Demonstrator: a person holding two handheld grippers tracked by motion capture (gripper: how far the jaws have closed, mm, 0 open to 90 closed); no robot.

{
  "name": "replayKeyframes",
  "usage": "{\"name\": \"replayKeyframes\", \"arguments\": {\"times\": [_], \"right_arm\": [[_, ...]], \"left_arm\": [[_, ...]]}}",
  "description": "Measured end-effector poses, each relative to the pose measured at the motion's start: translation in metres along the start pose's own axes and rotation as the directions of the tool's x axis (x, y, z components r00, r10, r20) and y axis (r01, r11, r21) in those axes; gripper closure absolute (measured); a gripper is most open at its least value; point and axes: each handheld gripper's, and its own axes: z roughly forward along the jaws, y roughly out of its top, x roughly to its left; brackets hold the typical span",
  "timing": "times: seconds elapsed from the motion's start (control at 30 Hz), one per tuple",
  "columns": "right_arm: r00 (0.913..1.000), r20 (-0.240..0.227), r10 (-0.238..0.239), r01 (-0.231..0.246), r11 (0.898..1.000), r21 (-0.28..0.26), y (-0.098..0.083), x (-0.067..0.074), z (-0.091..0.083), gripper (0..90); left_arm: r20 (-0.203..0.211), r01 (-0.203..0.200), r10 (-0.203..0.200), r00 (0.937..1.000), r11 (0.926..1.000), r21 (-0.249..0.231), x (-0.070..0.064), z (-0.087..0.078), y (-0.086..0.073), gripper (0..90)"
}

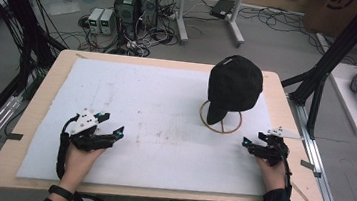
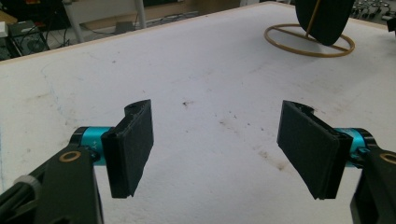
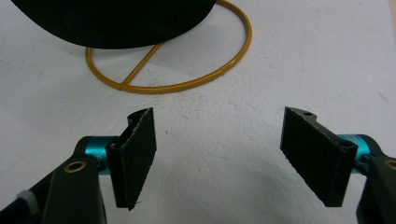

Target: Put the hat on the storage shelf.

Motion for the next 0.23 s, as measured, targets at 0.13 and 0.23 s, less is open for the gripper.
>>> {"name": "replayKeyframes", "arguments": {"times": [0.13,0.23], "right_arm": [[1.0,-0.001,-0.003,0.003,1.0,0.006,0.0001,0.0003,0.0003,26.6],[1.0,-0.002,-0.002,0.002,1.0,0.008,0.0003,0.0001,0.0007,26.6]], "left_arm": [[0.0,-0.001,0.001,1.0,1.0,0.001,-0.0009,0.0,-0.0004,27.5],[0.0,-0.003,0.003,1.0,1.0,0.003,-0.0013,-0.0002,-0.0005,27.5]]}}
